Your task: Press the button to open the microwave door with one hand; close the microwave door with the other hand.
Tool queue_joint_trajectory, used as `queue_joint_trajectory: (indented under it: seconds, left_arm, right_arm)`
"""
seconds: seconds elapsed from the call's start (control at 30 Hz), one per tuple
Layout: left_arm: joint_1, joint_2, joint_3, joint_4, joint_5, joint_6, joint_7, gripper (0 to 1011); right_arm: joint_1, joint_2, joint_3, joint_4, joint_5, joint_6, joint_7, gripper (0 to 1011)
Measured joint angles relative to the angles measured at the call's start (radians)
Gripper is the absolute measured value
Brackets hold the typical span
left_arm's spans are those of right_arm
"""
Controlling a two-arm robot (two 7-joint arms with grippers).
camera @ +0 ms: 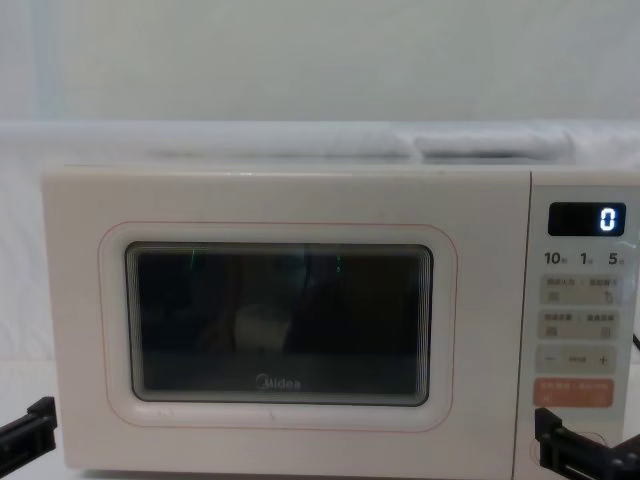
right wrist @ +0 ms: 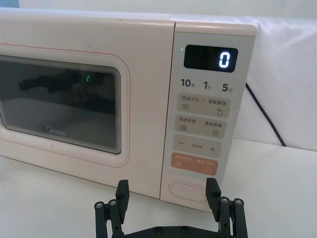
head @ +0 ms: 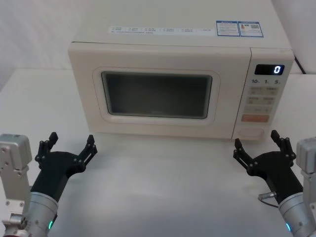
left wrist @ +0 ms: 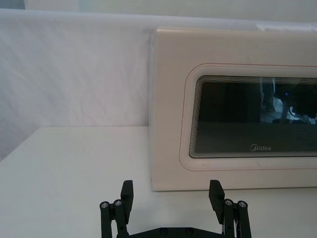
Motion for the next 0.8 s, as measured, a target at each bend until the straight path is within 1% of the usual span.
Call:
queue_joint_trajectory:
  seconds: [0.8]
  left_arm:
    - [0.0, 0.0, 0.0, 0.0, 0.0, 0.0, 0.0, 1001]
  right_arm:
    - [0.0, 0.0, 0.0, 0.0, 0.0, 0.0, 0.0, 1000]
